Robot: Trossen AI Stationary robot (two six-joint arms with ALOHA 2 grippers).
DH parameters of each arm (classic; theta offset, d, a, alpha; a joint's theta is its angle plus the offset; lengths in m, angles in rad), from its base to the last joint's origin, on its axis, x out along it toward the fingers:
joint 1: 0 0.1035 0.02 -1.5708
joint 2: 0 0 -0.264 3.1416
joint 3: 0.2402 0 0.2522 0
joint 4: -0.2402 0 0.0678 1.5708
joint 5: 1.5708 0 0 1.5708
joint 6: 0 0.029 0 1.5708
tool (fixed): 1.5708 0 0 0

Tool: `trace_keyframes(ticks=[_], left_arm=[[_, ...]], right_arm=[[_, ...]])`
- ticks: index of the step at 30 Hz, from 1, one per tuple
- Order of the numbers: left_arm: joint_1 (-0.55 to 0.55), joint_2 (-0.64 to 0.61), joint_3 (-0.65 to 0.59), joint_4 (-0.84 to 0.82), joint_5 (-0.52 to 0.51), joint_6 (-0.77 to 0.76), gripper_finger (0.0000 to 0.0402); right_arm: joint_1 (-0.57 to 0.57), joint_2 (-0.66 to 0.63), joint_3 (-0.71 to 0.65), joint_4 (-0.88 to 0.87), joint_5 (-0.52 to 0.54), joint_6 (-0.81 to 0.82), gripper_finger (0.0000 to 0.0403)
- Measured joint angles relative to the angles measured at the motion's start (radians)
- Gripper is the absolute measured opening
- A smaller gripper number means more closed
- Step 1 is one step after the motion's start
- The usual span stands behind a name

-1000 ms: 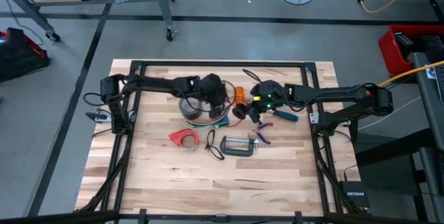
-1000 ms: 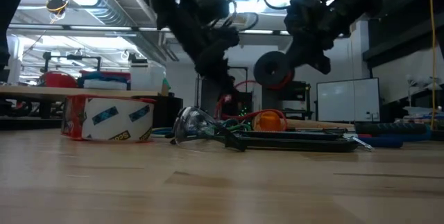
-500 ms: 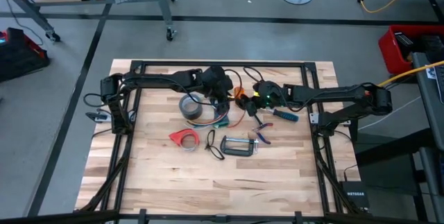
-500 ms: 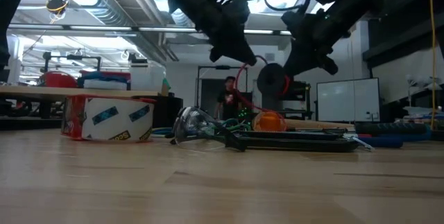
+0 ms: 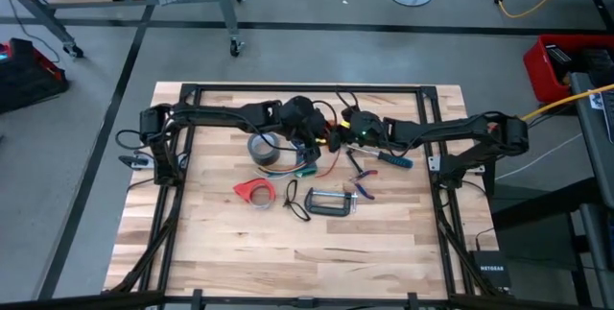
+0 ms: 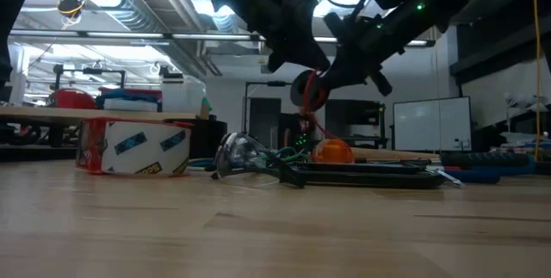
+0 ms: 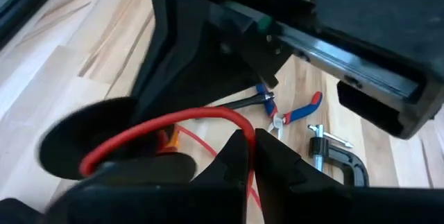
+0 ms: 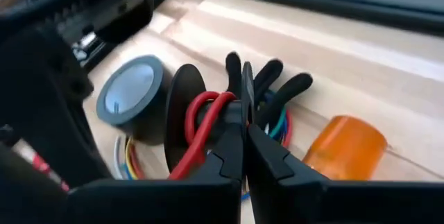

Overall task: Coil cords
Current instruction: Coil the red wire

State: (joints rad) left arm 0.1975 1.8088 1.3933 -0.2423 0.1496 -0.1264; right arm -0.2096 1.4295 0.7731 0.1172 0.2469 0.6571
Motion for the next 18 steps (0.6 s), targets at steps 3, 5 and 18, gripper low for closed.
trace_keyframes(ticks=[3,5,18], left_arm=[[-0.013,0.000,0.000,-0.017,-0.012,-0.006,0.0001],[-0.024,0.000,0.000,-0.029,-0.032,0.004,0.0001],[-0.054,0.000,0.002,-0.106,-0.260,0.185,0.0014]], right_arm=[[0.000,0.002,0.000,0.021,0.046,0.000,0.0005],[-0.007,-0.006,0.000,0.029,0.058,-0.002,0.0005],[-0.088,-0.149,0.000,0.041,-0.075,-0.096,0.0005]])
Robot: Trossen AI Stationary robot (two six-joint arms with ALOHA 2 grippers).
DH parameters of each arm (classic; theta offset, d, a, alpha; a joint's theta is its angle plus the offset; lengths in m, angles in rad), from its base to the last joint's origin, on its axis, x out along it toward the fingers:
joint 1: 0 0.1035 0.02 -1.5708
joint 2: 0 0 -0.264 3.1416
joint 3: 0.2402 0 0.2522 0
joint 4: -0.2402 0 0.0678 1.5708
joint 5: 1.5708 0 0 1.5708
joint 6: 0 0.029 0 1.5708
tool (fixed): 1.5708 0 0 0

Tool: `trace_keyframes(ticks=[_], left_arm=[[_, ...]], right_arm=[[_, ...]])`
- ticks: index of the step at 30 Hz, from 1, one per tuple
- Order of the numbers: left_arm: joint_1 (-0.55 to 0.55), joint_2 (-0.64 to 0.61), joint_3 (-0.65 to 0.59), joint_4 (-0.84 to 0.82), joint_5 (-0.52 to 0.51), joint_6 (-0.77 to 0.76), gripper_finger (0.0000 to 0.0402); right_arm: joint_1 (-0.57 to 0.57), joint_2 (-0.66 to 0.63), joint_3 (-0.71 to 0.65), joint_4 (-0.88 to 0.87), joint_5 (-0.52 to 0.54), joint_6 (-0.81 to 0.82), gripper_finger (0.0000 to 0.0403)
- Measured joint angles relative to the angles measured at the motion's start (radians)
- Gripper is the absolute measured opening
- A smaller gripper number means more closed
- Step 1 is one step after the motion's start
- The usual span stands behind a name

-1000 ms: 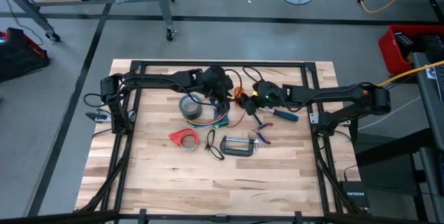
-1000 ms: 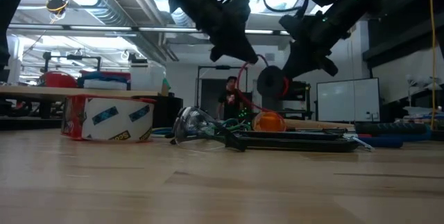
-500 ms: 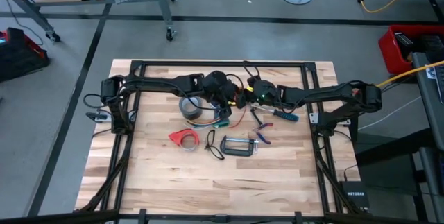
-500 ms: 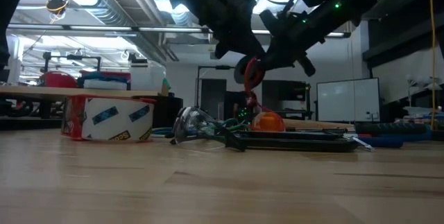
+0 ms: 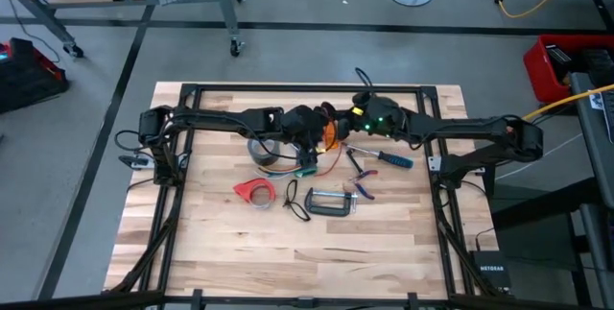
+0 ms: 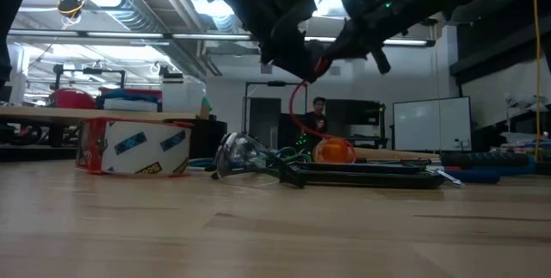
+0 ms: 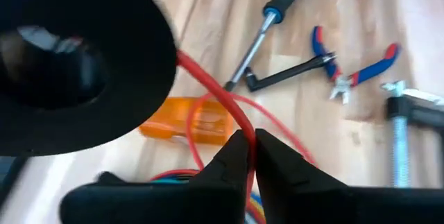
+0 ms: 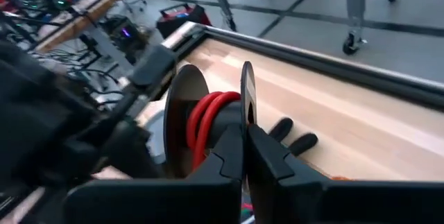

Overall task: Coil cords
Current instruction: Coil the red wire

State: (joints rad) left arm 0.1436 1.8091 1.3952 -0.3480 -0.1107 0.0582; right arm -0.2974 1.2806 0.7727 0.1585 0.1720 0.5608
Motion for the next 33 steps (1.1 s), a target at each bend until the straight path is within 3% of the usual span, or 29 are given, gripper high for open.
trace_keyframes(ticks=[5,16,25,33], left_arm=[[-0.001,0.002,-0.002,-0.012,-0.024,0.075,0.0046],[0.000,0.002,-0.002,0.023,-0.041,0.073,0.0103],[0.000,0.001,-0.002,0.067,-0.043,0.026,0.0098],[-0.001,0.001,-0.002,0.129,-0.042,0.002,0.0069]], right_arm=[[0.000,-0.058,0.001,0.015,-0.007,-0.021,0.0005],[0.001,-0.115,0.001,0.025,-0.028,-0.051,0.0005],[0.002,-0.151,0.001,0.025,-0.059,-0.084,0.0005],[0.002,-0.275,0.001,0.001,-0.106,-0.160,0.0005]])
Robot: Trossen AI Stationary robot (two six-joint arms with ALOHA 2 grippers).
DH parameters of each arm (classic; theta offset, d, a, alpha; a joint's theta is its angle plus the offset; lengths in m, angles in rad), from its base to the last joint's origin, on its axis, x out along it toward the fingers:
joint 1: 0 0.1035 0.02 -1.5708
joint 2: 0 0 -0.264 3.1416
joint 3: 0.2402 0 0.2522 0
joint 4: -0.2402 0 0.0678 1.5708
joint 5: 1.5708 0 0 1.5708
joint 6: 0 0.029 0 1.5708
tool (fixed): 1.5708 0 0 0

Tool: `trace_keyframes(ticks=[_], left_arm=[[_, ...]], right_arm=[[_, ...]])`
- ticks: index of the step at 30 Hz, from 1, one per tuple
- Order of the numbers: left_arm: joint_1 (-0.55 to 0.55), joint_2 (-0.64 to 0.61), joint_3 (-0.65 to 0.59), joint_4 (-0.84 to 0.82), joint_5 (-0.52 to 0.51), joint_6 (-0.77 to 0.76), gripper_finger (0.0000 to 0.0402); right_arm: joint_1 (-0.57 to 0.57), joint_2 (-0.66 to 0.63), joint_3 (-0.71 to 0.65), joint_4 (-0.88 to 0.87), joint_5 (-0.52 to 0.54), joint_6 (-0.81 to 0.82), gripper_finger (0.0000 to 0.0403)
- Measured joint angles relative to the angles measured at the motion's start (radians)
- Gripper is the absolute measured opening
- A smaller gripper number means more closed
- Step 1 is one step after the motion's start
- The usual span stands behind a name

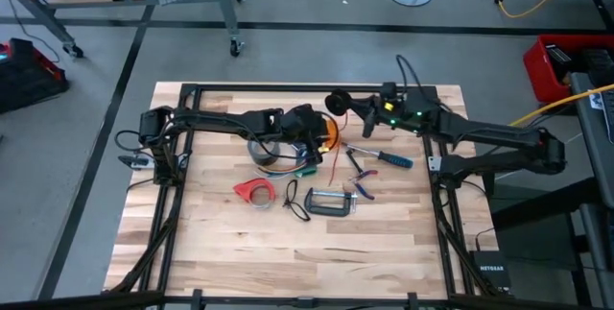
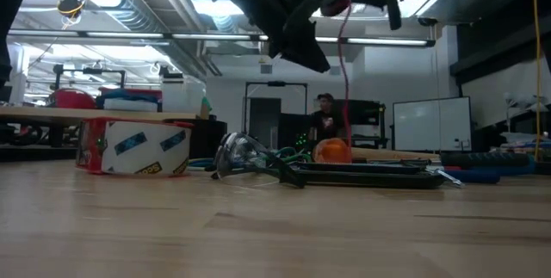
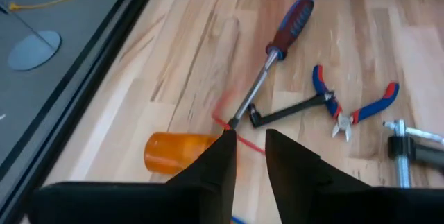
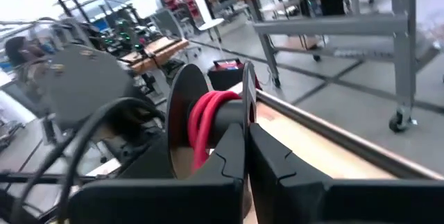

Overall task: Coil cords
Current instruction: Coil the red wire

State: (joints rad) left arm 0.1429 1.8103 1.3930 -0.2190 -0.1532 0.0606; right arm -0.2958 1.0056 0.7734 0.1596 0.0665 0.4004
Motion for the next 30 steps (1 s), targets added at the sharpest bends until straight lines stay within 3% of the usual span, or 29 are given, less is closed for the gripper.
trace_keyframes(ticks=[4,10,19,24,30], left_arm=[[0.000,0.000,0.000,0.065,0.027,-0.032,0.0054],[0.006,0.000,-0.077,0.322,0.133,-0.056,0.0034],[0.057,0.000,-0.259,0.411,0.161,-0.187,0.0030],[0.058,0.000,-0.435,0.780,0.297,-0.280,0.0025],[0.008,0.004,-0.551,1.218,0.309,-0.357,0.0023]], right_arm=[[0.000,-0.066,0.000,-0.034,-0.008,-0.038,0.0005],[0.001,-0.147,0.000,-0.116,-0.008,-0.050,0.0005],[0.001,-0.213,0.000,-0.239,0.006,-0.059,0.0005],[0.001,-0.217,0.000,-0.241,0.011,-0.069,0.0005],[0.001,-0.217,0.000,-0.237,0.031,-0.070,0.0005]])
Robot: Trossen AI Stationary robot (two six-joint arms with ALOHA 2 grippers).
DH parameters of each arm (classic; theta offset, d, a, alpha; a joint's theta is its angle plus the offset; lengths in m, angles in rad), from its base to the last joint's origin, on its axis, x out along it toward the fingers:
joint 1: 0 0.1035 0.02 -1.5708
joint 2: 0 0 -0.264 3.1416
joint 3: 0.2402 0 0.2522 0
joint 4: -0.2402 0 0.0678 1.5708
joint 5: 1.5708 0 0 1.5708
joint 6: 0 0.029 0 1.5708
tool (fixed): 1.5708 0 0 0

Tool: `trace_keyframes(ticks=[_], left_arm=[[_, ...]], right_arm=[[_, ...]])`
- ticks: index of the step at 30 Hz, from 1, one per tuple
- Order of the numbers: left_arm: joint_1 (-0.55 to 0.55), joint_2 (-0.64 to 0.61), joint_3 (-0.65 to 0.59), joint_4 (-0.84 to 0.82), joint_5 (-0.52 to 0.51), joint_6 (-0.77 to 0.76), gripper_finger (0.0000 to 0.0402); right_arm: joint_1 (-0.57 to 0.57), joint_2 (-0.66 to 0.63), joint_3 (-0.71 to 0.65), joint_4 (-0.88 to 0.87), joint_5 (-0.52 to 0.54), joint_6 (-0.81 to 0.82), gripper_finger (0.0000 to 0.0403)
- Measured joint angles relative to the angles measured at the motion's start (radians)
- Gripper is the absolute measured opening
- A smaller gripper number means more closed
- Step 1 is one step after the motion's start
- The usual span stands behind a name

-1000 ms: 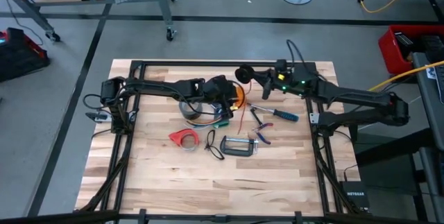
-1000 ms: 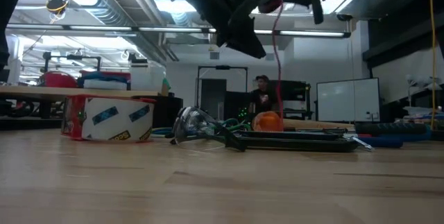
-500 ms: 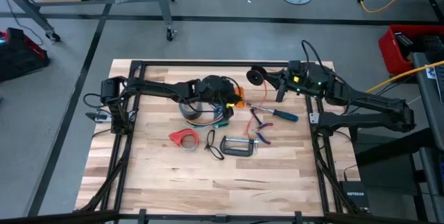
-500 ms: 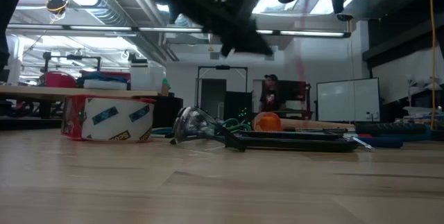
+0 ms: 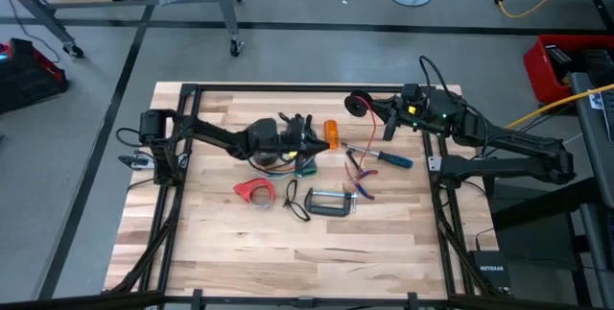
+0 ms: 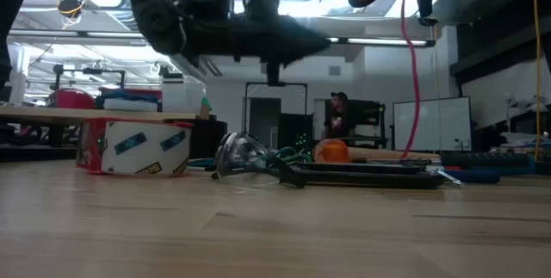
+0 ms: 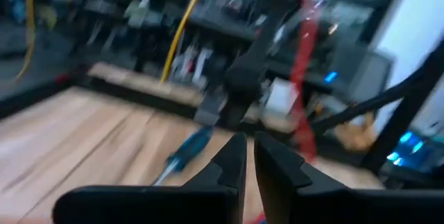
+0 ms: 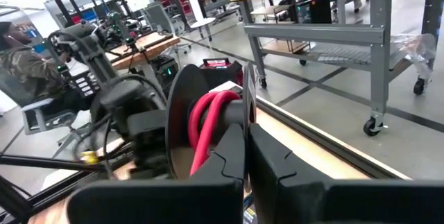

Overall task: Coil cords
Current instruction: Coil the red wire

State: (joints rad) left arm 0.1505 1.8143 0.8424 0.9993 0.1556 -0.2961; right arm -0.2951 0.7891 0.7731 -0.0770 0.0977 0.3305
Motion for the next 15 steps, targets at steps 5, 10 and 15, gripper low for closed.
trace_keyframes(ticks=[5,10,15], left_arm=[[-0.048,0.010,0.014,0.026,0.001,0.007,0.0030],[-0.072,0.026,0.044,-0.029,-0.001,0.008,0.0050],[-0.091,0.070,0.089,-0.061,-0.001,0.023,0.0084]], right_arm=[[0.000,0.006,0.000,0.014,0.016,0.000,0.0005],[0.000,0.034,0.000,0.039,0.015,0.001,0.0005],[0.000,0.099,0.000,0.109,-0.020,0.003,0.0005]])
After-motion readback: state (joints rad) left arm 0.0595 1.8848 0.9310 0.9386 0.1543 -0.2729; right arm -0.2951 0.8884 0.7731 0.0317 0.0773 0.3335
